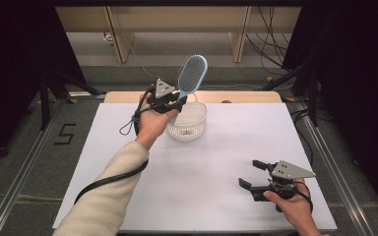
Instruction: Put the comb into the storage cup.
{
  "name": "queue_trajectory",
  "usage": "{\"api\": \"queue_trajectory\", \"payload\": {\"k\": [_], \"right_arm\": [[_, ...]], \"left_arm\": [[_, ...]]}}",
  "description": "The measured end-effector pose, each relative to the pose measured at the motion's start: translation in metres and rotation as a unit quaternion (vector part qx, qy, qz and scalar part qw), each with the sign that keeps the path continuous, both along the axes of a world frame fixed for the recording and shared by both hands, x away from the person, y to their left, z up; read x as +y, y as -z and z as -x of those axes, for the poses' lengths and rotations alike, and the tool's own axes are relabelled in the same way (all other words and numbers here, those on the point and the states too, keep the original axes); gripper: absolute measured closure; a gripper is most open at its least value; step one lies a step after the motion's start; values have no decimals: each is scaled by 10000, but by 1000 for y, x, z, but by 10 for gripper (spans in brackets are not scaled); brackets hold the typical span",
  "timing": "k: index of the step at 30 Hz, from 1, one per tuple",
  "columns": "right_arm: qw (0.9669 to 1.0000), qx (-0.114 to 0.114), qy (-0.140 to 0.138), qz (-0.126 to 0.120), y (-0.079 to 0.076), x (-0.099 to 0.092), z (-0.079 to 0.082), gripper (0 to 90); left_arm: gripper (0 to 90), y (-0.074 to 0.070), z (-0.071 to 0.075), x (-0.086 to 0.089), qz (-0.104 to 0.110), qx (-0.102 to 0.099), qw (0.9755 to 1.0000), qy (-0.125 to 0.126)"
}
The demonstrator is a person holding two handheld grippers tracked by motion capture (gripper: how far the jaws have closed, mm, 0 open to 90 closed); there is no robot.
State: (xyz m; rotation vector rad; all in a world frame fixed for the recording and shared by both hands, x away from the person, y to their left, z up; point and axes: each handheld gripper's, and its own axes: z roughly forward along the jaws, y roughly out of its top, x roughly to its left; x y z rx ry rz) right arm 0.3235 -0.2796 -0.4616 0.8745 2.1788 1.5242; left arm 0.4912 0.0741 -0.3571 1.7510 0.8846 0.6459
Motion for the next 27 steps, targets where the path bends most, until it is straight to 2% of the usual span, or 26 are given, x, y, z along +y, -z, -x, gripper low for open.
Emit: {"api": "queue_trajectory", "payload": {"k": [27], "right_arm": [[10000, 3, -6, 9, 0, 0, 0, 154]], "left_arm": [[698, 0, -10, -5, 10, 32, 10000, -18]]}}
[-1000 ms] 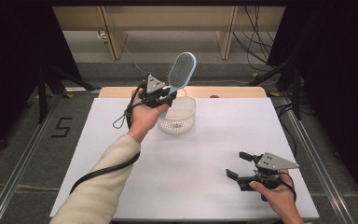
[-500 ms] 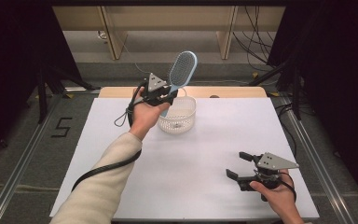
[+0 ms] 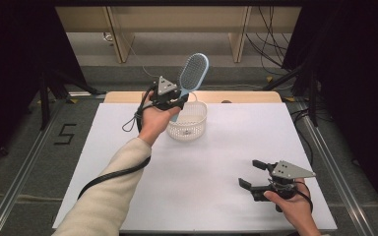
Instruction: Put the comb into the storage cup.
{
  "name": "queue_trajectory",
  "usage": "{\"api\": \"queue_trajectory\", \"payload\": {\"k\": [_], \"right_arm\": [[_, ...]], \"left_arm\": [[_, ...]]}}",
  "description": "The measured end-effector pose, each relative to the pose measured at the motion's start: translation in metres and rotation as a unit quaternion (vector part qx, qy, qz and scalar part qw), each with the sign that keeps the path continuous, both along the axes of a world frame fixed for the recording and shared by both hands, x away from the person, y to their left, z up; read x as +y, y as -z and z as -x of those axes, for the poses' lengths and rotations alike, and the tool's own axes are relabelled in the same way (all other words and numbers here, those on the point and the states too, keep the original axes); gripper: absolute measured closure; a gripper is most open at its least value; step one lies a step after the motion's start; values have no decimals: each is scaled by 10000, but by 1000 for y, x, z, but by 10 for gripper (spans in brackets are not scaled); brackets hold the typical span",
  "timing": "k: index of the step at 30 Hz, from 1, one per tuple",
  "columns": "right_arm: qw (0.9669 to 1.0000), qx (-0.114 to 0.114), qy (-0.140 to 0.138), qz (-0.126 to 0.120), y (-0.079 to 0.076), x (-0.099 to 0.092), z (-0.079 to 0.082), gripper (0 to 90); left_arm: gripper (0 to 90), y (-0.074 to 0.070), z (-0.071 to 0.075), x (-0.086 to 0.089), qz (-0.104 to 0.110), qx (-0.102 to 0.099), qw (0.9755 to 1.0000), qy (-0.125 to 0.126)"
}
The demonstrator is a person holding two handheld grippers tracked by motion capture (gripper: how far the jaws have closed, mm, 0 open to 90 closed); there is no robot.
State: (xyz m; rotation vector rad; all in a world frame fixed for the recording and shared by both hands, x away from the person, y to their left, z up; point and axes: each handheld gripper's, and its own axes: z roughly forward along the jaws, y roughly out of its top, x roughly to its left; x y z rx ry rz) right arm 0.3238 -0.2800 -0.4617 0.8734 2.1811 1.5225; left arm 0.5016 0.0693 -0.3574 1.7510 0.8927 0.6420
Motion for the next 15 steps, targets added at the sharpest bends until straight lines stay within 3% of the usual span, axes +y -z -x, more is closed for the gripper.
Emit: {"api": "queue_trajectory", "payload": {"k": [15], "right_arm": [[10000, -7, -4, -25, 1, 0, -1, 154]], "left_arm": [[699, 3, -5, -2, 4, 16, 10000, -4]]}}
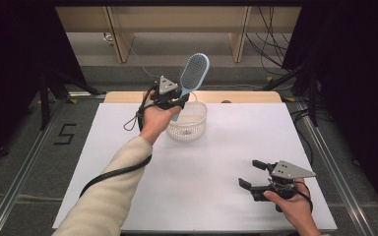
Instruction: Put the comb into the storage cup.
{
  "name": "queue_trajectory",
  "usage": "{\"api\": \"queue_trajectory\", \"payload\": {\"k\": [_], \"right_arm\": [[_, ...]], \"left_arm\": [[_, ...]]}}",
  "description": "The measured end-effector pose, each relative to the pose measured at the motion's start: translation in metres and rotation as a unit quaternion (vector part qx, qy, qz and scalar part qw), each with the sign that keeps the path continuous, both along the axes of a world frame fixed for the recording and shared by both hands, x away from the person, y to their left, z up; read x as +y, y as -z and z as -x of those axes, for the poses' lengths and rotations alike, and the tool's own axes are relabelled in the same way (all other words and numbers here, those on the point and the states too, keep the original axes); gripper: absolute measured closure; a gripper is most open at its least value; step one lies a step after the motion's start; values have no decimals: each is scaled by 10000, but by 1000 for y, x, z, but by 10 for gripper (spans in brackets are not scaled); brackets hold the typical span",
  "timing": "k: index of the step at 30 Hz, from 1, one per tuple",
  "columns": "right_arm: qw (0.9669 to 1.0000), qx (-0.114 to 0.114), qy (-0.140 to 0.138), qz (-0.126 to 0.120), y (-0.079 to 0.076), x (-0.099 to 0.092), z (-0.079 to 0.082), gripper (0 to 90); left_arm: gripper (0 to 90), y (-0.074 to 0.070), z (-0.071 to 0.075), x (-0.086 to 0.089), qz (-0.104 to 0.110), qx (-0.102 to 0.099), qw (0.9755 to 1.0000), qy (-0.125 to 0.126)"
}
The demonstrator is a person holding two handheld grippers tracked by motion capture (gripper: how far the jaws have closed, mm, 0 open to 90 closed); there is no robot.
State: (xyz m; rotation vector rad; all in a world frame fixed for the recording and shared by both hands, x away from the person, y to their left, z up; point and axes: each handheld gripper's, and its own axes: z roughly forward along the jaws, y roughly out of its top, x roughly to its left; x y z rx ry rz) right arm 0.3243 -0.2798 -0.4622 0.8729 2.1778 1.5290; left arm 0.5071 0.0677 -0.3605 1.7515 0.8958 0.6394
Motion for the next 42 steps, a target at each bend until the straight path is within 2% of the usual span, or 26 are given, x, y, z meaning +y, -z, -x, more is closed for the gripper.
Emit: {"api": "queue_trajectory", "payload": {"k": [42], "right_arm": [[10000, -12, -4, -11, 0, -1, -1, 154]], "left_arm": [[698, 4, -11, -6, -35, 61, 10000, 29]]}}
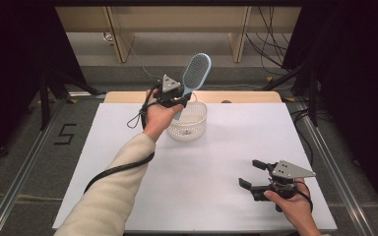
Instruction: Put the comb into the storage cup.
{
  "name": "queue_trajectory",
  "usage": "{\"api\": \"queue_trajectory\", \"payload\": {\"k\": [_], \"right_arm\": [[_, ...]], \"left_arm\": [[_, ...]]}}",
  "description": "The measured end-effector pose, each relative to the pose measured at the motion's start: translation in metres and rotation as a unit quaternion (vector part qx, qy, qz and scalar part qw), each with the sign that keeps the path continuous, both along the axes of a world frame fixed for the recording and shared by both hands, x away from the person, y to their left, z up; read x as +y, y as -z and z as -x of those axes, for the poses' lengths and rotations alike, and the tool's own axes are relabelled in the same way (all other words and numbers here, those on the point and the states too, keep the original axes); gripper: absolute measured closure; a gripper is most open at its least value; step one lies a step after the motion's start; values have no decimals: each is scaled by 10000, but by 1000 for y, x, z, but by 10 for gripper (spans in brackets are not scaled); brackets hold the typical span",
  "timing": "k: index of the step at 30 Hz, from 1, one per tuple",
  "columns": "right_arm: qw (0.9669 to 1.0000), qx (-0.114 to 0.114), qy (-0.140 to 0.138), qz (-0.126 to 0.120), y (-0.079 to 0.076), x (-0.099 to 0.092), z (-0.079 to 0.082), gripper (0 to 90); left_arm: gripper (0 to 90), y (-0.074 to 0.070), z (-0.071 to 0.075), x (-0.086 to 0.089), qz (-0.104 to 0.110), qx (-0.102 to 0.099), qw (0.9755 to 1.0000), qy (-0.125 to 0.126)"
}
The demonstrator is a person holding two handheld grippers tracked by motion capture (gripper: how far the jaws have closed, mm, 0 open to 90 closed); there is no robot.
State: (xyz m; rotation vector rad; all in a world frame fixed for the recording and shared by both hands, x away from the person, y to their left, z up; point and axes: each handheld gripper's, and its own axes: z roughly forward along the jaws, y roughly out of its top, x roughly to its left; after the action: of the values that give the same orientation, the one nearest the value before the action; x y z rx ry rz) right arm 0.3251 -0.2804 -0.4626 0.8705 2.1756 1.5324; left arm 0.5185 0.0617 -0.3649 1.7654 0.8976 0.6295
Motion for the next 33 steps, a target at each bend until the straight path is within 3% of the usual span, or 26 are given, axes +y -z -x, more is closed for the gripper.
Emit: {"api": "queue_trajectory", "payload": {"k": [33], "right_arm": [[10000, 13, -15, -36, 1, 0, 0, 154]], "left_arm": [[698, 8, -8, -5, -54, 69, 10000, 24]]}}
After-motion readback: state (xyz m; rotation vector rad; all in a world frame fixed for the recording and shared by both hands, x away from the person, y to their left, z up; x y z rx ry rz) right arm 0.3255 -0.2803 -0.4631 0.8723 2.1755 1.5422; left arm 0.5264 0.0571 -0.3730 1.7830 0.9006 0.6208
